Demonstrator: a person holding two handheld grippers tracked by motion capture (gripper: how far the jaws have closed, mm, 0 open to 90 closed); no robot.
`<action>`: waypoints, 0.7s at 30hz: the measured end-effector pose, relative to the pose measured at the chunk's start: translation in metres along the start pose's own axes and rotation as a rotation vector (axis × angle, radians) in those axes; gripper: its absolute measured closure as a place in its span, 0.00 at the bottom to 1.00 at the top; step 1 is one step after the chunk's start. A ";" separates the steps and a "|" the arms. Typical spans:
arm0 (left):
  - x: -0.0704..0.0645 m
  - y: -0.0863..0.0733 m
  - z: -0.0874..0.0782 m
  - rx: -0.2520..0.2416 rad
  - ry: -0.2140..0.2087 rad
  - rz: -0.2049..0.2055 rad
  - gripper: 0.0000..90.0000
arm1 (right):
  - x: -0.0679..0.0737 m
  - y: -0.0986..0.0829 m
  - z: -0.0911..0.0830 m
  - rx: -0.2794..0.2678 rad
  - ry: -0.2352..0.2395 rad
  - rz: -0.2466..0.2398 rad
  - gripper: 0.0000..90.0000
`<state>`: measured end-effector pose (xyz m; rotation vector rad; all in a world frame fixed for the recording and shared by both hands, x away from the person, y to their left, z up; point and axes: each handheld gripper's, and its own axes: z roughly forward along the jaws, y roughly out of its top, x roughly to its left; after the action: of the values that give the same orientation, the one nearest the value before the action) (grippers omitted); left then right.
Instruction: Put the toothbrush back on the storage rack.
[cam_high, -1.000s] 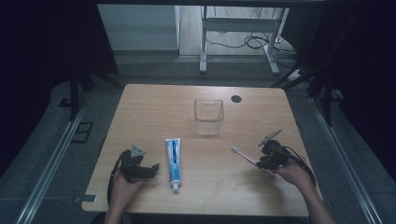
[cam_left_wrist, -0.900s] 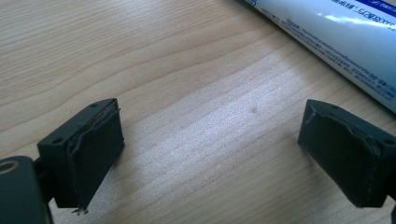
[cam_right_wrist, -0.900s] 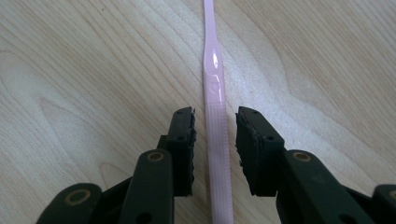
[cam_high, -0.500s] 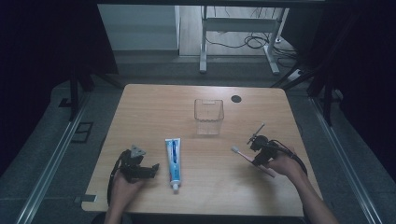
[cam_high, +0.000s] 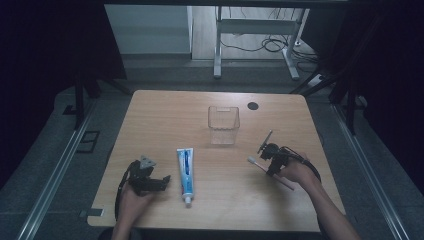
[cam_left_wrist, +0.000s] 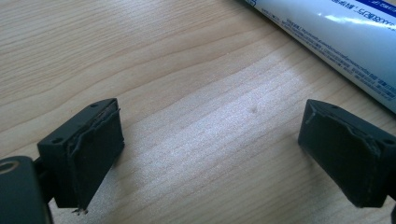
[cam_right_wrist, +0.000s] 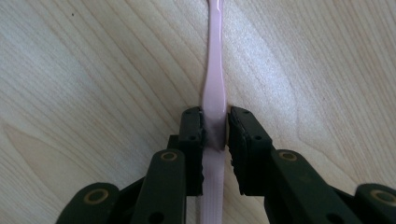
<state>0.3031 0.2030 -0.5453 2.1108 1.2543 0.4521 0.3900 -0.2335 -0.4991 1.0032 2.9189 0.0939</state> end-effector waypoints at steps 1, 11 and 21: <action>0.000 0.000 0.000 0.000 0.000 0.000 0.07 | 0.000 0.001 0.000 0.004 0.002 0.001 0.85; 0.000 0.000 0.000 0.001 0.000 0.001 0.07 | -0.003 0.003 0.000 0.021 0.039 0.044 0.88; 0.000 0.000 0.000 0.000 0.000 0.001 0.07 | -0.005 -0.007 -0.013 -0.072 0.063 0.061 0.88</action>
<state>0.3032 0.2031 -0.5454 2.1113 1.2529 0.4528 0.3890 -0.2429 -0.4865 1.0973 2.9173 0.2348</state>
